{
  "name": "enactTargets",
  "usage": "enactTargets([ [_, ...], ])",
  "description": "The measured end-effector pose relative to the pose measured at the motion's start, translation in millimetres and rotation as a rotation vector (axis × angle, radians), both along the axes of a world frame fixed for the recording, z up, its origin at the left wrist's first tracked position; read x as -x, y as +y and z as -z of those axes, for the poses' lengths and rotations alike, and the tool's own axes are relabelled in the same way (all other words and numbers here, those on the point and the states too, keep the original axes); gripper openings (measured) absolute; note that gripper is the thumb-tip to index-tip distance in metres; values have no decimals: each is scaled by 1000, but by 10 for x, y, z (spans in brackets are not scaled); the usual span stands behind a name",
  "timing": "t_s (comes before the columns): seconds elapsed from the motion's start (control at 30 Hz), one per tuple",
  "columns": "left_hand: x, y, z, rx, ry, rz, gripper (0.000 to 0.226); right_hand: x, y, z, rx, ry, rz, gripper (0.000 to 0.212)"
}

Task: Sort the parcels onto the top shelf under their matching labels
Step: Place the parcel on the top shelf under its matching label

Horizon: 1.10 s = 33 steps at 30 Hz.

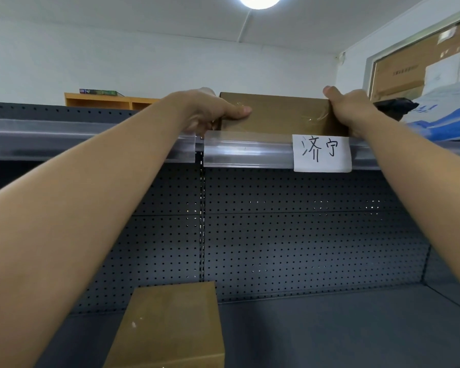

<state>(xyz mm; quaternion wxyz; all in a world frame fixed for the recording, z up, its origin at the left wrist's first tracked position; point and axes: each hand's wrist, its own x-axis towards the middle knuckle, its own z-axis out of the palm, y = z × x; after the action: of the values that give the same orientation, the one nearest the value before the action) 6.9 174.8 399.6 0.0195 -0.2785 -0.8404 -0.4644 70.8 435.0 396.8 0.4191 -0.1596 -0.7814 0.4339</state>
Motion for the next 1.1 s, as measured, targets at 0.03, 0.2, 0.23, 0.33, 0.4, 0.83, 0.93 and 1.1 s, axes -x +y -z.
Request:
enactTargets([
  [0.03, -39, -12, 0, 17, 42, -33, 41, -2, -1, 3, -31, -2, 29, 78],
  [0.2, -118, -95, 1, 144, 479, -228, 55, -71, -154, 27, -316, 55, 134, 56],
  [0.23, -124, -118, 7, 148, 542, -248, 54, -104, -216, 47, -353, 79, 141, 54],
  [0.33, -161, -209, 65, 89, 629, -296, 48, -204, -412, 122, -485, 128, 199, 49],
  [0.4, -225, -299, 139, 77, 703, -328, 39, -287, -560, 191, -554, 159, 218, 47],
  [0.83, -678, -1183, 1495, 63, 1375, -188, 22, -970, -1653, 1398, -753, 325, -46, 18],
  [0.93, -630, -1345, 2091, 96, 1291, -176, 23, -923, -1812, 1892, -729, 247, -97, 17],
  [1.1, -494, -1620, 3155, 321, 1002, -210, 33, -644, -1982, 2826, -713, -20, -142, 25],
])
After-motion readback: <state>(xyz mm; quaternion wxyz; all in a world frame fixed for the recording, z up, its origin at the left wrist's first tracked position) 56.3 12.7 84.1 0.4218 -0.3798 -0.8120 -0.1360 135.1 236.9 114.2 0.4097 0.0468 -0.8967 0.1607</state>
